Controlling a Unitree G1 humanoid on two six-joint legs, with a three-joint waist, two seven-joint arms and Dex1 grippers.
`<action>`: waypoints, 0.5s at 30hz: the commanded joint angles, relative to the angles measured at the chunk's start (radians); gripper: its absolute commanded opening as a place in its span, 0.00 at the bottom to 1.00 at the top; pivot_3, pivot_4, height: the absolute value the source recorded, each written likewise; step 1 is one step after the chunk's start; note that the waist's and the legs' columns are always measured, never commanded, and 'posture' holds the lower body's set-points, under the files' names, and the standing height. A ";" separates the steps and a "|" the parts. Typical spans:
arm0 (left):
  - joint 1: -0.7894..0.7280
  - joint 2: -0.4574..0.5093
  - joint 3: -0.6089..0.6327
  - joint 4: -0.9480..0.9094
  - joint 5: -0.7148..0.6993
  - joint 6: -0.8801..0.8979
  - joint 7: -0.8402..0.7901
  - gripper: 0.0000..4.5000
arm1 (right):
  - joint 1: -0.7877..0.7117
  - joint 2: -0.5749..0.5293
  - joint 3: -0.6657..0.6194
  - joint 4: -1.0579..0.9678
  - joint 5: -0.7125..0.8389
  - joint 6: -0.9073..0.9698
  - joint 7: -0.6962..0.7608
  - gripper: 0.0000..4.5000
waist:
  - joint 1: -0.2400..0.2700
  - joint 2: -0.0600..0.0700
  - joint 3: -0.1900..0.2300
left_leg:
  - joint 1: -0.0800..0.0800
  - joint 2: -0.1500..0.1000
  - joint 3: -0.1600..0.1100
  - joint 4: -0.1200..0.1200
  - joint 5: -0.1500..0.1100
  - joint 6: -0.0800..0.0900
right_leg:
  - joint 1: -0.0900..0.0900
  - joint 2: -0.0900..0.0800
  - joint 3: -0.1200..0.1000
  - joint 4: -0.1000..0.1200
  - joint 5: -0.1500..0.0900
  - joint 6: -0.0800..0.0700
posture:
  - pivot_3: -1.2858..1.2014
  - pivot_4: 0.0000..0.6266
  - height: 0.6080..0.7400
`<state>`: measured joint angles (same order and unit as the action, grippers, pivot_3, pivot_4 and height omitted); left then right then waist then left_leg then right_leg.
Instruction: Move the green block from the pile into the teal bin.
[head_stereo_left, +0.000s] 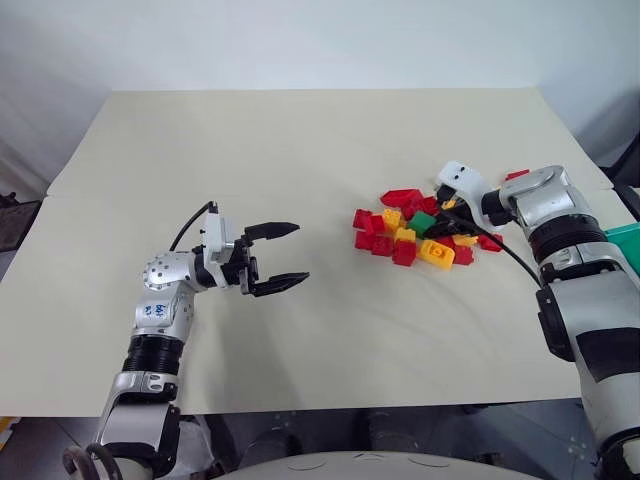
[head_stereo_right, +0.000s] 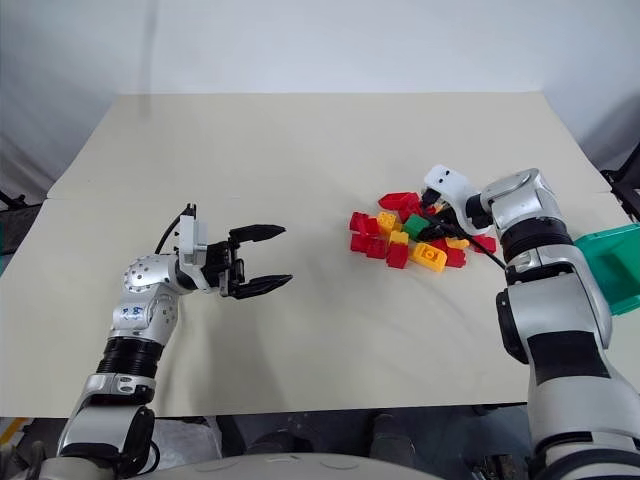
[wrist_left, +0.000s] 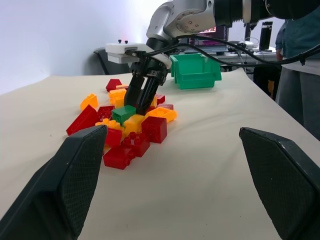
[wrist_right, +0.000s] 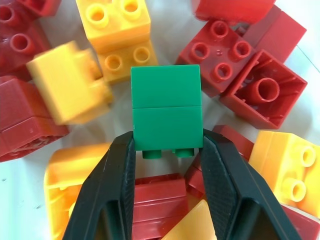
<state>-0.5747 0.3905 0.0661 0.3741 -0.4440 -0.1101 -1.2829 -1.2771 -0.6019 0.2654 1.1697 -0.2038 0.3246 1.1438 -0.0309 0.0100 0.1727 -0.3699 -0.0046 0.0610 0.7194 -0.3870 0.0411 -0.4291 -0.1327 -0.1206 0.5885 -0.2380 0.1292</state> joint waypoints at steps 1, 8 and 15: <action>-0.011 -0.006 0.000 -0.020 -0.008 -0.004 0.006 1.00 | -0.018 -0.040 -0.050 -0.108 0.033 0.046 0.008 0.32 | 0.000 0.001 0.001 | 0.000 0.000 0.000 0.000 0.000 0.000 | 0.000 0.000 0.000 0.000 0.000 0.000 | 0.52 0.24 1.00; -0.021 -0.027 -0.014 -0.023 -0.008 0.003 0.011 1.00 | 0.122 -0.150 -0.139 -0.478 0.106 0.274 0.039 0.32 | 0.011 0.003 0.002 | -0.001 -0.001 -0.001 0.001 0.000 0.000 | 0.000 -0.001 -0.001 0.001 0.000 0.000 | 0.52 0.24 1.00; -0.091 -0.080 -0.072 -0.006 0.019 0.022 0.013 1.00 | 0.463 -0.358 -0.367 -1.032 0.210 0.598 -0.017 0.32 | 0.044 0.004 0.003 | -0.001 -0.001 0.003 0.002 0.000 0.000 | 0.000 0.000 -0.001 0.001 0.000 0.000 | 0.52 0.24 1.00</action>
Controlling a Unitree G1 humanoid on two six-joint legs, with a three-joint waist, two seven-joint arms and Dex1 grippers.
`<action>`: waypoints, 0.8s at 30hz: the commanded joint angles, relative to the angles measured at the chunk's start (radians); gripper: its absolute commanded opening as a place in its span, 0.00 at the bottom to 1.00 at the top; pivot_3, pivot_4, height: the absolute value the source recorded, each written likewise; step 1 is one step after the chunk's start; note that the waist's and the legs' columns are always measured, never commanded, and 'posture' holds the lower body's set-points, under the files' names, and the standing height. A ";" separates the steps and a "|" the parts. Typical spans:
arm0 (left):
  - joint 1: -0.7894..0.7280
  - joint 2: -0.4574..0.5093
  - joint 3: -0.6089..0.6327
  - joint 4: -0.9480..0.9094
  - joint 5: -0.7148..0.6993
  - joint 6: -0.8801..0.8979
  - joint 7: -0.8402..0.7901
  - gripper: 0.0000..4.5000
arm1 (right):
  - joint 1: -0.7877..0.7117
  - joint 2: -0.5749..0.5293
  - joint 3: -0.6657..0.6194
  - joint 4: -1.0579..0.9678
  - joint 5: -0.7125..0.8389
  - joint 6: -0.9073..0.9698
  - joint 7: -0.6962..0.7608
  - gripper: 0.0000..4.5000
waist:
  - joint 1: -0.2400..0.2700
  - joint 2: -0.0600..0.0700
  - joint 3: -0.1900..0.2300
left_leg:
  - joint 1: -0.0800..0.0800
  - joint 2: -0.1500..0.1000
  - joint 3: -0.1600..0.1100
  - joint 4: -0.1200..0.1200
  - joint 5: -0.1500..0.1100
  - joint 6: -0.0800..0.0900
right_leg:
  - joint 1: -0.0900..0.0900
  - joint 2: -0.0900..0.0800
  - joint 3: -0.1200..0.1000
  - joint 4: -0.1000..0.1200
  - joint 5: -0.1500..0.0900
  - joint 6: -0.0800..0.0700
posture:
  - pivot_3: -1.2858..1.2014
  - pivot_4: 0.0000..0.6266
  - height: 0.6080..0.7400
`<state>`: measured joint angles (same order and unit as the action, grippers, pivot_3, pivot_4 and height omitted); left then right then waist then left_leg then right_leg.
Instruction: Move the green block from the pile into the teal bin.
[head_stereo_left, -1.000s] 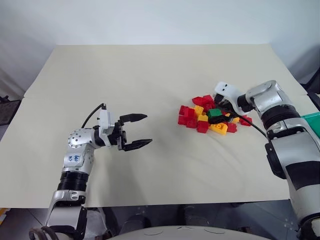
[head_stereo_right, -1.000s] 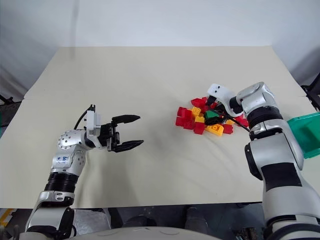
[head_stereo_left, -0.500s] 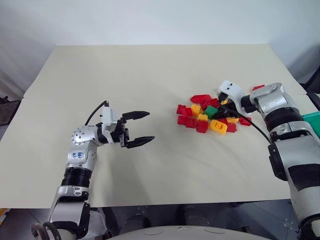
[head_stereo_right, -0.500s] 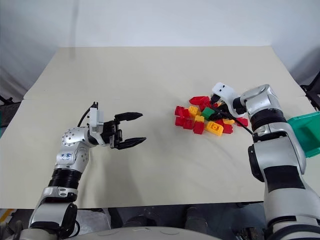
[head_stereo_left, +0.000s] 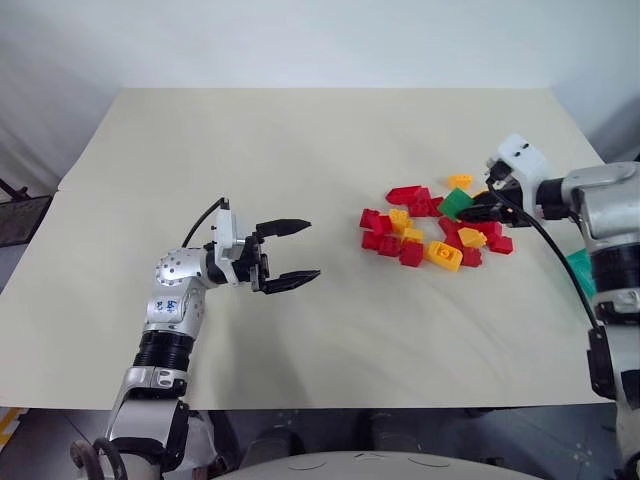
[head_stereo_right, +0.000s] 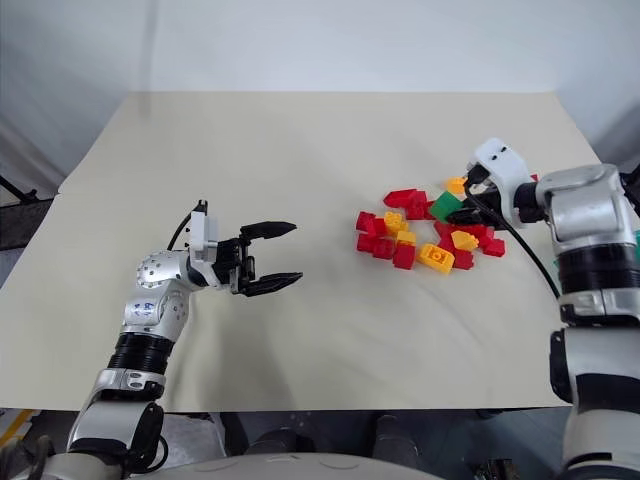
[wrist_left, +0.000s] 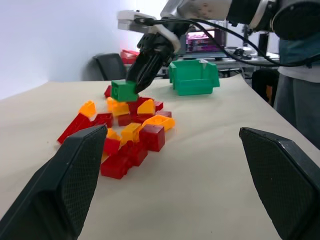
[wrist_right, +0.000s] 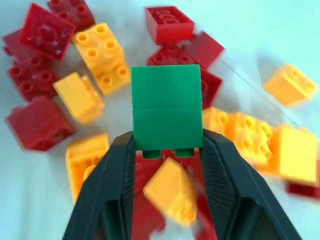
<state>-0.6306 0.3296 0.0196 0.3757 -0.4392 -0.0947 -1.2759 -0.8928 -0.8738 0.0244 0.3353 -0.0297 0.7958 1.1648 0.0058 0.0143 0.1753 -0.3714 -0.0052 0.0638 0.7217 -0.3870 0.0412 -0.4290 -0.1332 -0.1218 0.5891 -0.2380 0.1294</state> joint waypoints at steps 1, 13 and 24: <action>-0.049 -0.029 -0.036 -0.004 0.022 0.009 0.013 1.00 | 0.129 -0.115 -0.171 -0.259 0.044 0.174 -0.056 0.32 | 0.015 0.000 0.000 | 0.000 0.000 0.001 0.000 0.000 0.000 | 0.000 0.000 0.000 0.000 0.000 0.000 | 0.52 0.24 1.00; -0.286 -0.209 -0.181 0.145 0.221 0.151 0.263 1.00 | 0.588 -0.235 -0.655 -0.526 0.014 0.403 -0.307 0.32 | 0.026 -0.001 0.000 | 0.001 -0.002 0.003 0.002 0.000 0.001 | 0.002 0.000 0.003 0.000 0.001 0.001 | 0.52 0.24 1.00; -0.319 -0.289 -0.187 0.167 0.222 0.196 0.312 1.00 | 0.528 -0.201 -0.620 -0.221 0.013 0.225 -0.587 0.32 | 0.018 0.000 0.000 | 0.004 -0.001 0.003 0.000 0.001 0.001 | 0.001 0.001 0.007 0.000 0.001 0.002 | 0.52 0.24 1.00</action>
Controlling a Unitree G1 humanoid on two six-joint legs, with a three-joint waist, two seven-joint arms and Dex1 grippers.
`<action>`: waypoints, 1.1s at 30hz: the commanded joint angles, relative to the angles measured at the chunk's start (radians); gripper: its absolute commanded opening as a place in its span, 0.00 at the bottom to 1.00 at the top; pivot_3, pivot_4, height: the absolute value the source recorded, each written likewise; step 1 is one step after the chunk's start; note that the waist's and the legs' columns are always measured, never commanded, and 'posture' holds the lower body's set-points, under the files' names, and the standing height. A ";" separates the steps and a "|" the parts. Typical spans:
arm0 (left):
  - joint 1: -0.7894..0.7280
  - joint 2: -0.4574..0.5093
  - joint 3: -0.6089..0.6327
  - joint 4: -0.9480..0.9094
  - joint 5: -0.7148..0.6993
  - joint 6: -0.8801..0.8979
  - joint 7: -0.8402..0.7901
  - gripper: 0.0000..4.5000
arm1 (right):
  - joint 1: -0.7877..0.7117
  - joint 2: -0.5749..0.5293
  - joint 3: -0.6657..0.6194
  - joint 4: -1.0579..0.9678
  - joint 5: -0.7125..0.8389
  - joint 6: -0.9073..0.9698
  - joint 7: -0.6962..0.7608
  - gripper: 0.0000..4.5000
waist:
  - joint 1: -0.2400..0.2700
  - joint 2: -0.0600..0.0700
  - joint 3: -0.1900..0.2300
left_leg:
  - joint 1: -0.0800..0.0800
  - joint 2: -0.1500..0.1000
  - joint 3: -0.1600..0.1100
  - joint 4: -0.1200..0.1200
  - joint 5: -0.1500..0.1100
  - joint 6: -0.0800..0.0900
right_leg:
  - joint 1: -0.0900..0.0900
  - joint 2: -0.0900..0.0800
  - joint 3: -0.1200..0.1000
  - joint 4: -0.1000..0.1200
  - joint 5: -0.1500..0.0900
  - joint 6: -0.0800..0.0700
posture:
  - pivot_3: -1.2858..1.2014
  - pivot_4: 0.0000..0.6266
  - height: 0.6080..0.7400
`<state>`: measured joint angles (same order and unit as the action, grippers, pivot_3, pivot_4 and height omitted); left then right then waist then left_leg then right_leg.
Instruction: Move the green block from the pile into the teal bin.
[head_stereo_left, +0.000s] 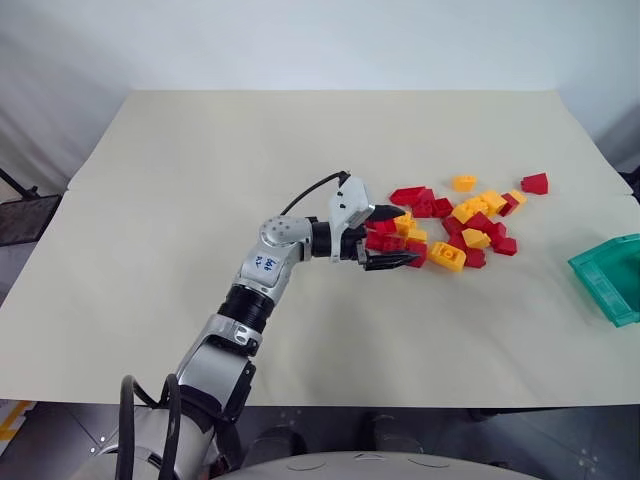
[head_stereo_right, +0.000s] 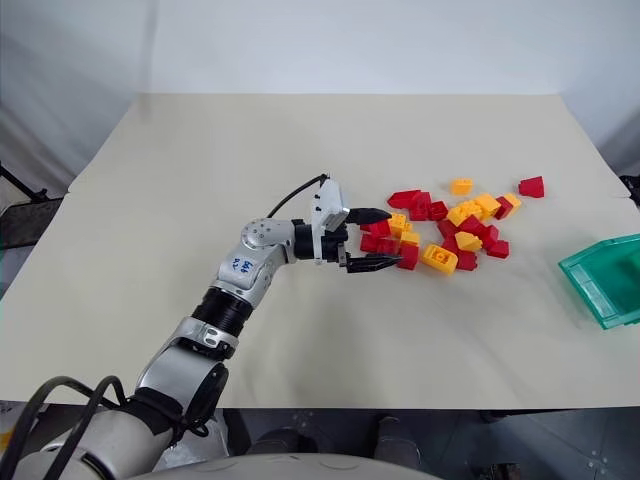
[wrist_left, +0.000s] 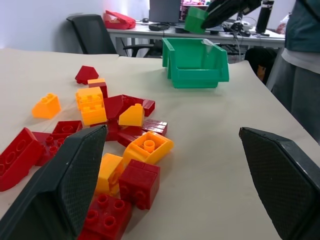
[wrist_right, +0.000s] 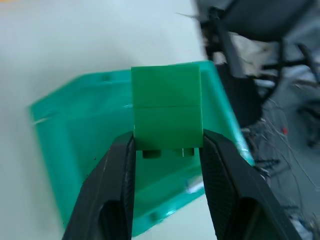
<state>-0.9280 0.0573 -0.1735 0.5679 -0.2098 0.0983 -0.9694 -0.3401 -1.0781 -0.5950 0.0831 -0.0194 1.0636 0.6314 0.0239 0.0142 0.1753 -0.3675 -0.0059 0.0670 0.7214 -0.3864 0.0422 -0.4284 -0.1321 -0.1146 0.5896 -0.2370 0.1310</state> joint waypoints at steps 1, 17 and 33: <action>-0.016 -0.018 0.003 -0.031 -0.005 0.007 0.006 1.00 | -0.042 0.011 0.013 0.056 0.007 -0.055 -0.072 0.40 | 0.002 0.000 0.000 | 0.000 0.000 0.000 0.000 0.000 0.000 | 0.000 0.000 0.000 0.000 0.000 0.000 | 0.52 0.24 1.00; 0.028 0.042 0.043 -0.093 -0.043 0.071 -0.007 1.00 | 0.031 -0.005 -0.033 -0.168 0.201 -0.079 0.076 1.00 | 0.002 0.001 0.000 | -0.001 0.000 0.000 0.000 0.000 0.000 | 0.000 0.000 -0.001 -0.001 0.000 0.000 | 0.52 0.24 1.00; 0.324 0.488 0.252 -0.317 -0.177 0.177 -0.197 1.00 | 0.180 -0.039 0.231 -0.021 0.380 -0.721 0.729 1.00 | 0.000 0.000 0.000 | 0.000 0.000 -0.001 0.001 0.000 0.000 | 0.001 0.001 -0.001 -0.001 0.000 0.001 | 0.52 0.24 1.00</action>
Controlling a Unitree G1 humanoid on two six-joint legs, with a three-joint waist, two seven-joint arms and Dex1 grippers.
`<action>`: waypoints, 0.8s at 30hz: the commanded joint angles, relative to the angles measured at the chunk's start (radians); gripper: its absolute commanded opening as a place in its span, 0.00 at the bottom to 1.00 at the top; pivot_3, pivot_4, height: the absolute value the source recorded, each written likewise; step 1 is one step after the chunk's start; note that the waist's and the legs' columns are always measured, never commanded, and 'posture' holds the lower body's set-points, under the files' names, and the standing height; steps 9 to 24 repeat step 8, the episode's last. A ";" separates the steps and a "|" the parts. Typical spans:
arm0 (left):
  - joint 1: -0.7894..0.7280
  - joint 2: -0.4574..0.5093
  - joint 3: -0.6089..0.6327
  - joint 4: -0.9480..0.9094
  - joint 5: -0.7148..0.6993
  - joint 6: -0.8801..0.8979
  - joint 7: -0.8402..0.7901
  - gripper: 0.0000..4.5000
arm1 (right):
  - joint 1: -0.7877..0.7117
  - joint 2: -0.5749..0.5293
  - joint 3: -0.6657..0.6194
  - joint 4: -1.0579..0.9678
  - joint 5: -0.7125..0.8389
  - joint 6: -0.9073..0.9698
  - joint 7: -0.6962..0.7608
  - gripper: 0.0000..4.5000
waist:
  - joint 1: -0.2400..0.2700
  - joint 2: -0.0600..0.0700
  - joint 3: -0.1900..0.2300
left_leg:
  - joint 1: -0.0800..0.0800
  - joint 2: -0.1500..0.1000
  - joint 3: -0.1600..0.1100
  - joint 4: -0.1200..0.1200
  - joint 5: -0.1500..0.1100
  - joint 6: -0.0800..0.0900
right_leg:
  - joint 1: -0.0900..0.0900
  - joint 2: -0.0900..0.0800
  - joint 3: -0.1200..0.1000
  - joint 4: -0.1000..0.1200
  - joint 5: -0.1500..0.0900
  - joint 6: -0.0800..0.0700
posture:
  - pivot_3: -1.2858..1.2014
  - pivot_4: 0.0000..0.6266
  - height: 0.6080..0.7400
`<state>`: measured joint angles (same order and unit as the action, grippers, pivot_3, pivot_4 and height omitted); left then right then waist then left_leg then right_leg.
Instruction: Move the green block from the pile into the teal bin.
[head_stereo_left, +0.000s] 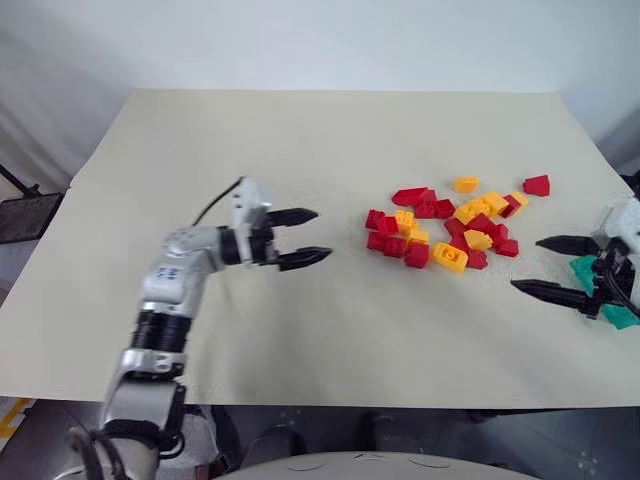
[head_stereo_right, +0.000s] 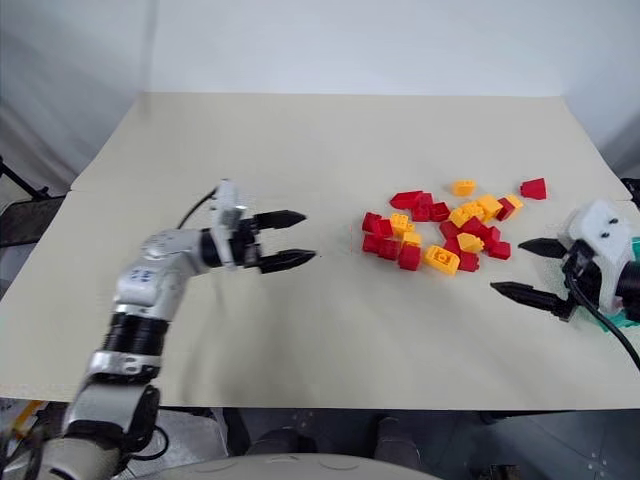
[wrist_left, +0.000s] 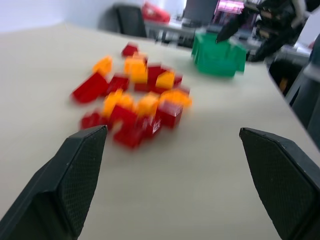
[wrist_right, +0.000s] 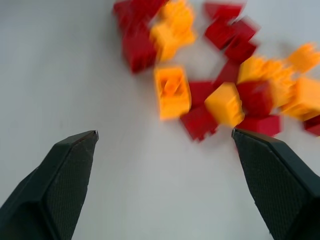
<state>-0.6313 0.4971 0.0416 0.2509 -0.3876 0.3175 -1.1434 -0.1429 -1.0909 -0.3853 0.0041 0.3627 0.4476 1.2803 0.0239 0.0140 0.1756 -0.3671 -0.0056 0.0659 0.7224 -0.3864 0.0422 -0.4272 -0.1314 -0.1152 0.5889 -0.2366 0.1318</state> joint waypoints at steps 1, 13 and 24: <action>0.044 0.071 0.050 0.005 0.001 -0.061 -0.028 1.00 | -0.028 -0.026 0.034 0.082 -0.002 -0.130 0.097 1.00 | 0.000 0.000 0.000 | 0.000 0.000 0.000 0.000 0.000 0.000 | 0.000 0.000 0.000 0.000 0.000 0.000 | 0.52 0.24 1.00; 0.166 0.135 0.127 -0.121 -0.048 -0.088 0.002 1.00 | -0.075 0.039 0.069 0.160 -0.014 -0.226 0.027 1.00 | -0.002 0.000 0.000 | 0.000 0.001 -0.001 0.000 0.000 0.000 | 0.000 0.000 0.000 0.000 0.000 0.000 | 0.52 0.24 1.00; 0.166 0.135 0.127 -0.121 -0.048 -0.088 0.002 1.00 | -0.075 0.039 0.069 0.160 -0.014 -0.226 0.027 1.00 | -0.002 0.000 0.000 | 0.000 0.001 -0.001 0.000 0.000 0.000 | 0.000 0.000 0.000 0.000 0.000 0.000 | 0.52 0.24 1.00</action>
